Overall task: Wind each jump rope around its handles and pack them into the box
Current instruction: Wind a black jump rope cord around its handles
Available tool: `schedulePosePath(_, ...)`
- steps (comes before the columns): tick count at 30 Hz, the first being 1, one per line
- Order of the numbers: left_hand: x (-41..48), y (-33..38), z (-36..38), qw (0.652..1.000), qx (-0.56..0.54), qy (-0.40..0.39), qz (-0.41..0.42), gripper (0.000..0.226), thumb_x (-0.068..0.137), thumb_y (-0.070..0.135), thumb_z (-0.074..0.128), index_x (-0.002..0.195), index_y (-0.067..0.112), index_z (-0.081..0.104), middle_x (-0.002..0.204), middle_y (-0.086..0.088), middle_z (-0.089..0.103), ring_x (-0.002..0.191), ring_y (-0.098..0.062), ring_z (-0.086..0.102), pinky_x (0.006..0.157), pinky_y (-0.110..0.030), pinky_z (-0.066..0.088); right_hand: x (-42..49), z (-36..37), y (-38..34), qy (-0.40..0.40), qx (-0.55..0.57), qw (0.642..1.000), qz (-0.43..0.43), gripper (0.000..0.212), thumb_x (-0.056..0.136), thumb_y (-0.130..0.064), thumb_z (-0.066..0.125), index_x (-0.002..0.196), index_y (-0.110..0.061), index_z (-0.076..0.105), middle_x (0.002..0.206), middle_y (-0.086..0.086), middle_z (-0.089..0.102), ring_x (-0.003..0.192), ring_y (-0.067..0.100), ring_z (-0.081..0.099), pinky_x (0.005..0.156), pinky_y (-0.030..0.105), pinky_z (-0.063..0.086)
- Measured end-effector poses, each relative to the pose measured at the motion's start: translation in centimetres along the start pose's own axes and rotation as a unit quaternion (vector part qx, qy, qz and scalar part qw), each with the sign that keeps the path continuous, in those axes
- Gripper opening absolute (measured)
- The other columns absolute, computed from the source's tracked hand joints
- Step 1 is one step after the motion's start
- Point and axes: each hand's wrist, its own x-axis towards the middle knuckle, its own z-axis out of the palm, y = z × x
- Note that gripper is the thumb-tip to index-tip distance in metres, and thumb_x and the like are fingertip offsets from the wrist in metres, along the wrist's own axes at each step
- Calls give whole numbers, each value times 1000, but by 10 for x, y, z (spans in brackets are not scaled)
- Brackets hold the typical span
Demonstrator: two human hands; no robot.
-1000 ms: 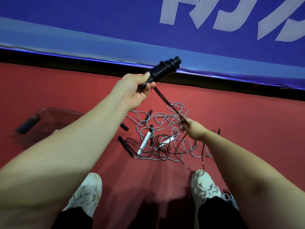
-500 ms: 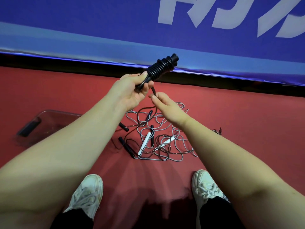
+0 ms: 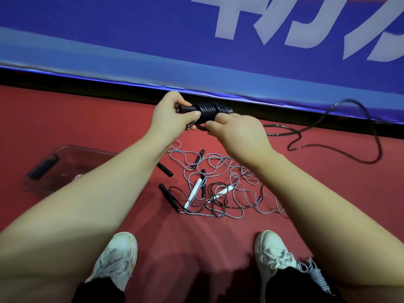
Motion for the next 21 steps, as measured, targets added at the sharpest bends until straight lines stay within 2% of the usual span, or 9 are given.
schedulePosePath(2,-4,-3,3,997,68,-29,32,34,80,-1,69,74,22,44,73,-5,60,49,-14,61,53,-28,49,4,-7,4,19,-10,999,-34,17,65,-15,63,78,-16,73,60,4,54,45,25,53,45,19,18)
schedulePosePath(3,-6,-4,4,993,97,-44,44,35,79,1,71,73,23,45,72,-3,60,51,-13,61,56,-30,49,4,-9,6,5,-4,999,-42,15,65,-18,63,76,-17,73,59,4,52,43,25,50,45,19,18)
schedulePosePath(5,-12,-3,7,983,157,-68,71,34,78,5,72,71,27,47,72,5,60,50,0,56,58,-22,47,3,-11,11,-6,30,999,-43,18,72,-27,60,76,-17,73,61,4,54,44,26,52,43,19,22)
schedulePosePath(7,-15,-2,8,973,196,-96,81,33,78,7,72,71,30,50,73,7,61,49,3,55,57,-16,45,-1,-16,15,-14,74,997,-14,22,78,-33,59,84,-17,72,70,3,60,56,28,58,46,22,28)
schedulePosePath(10,-18,-1,7,973,169,-149,44,29,80,4,71,75,27,56,76,1,63,54,-7,60,63,-24,52,-6,-18,22,-59,160,984,59,27,84,-36,65,104,-19,62,97,-2,62,87,21,59,61,31,41)
schedulePosePath(12,-20,-1,6,976,126,-179,13,24,81,0,69,80,22,59,82,-4,63,56,-12,63,64,-25,55,-8,-18,27,-107,232,959,123,40,82,-40,68,117,-24,57,106,-7,61,97,14,57,78,30,46)
schedulePosePath(15,-22,0,4,973,102,-208,-17,18,82,-1,68,87,15,63,84,-5,64,56,-11,64,63,-23,55,-13,-12,31,-213,352,890,197,54,86,-38,65,135,-23,48,117,-3,64,105,10,58,89,21,41)
schedulePosePath(18,-21,1,5,965,122,-233,-20,16,84,0,67,92,13,64,82,-4,65,58,-12,64,65,-25,55,-19,-6,33,-256,398,859,194,45,91,-35,57,133,-21,52,123,-2,62,111,8,57,91,17,38)
schedulePosePath(21,-17,3,7,964,124,-236,-5,18,86,2,65,95,17,62,80,-2,63,56,-12,62,63,-24,54,-22,-1,33,-263,468,818,206,30,95,-33,52,124,-27,59,112,-5,66,103,8,60,92,23,43)
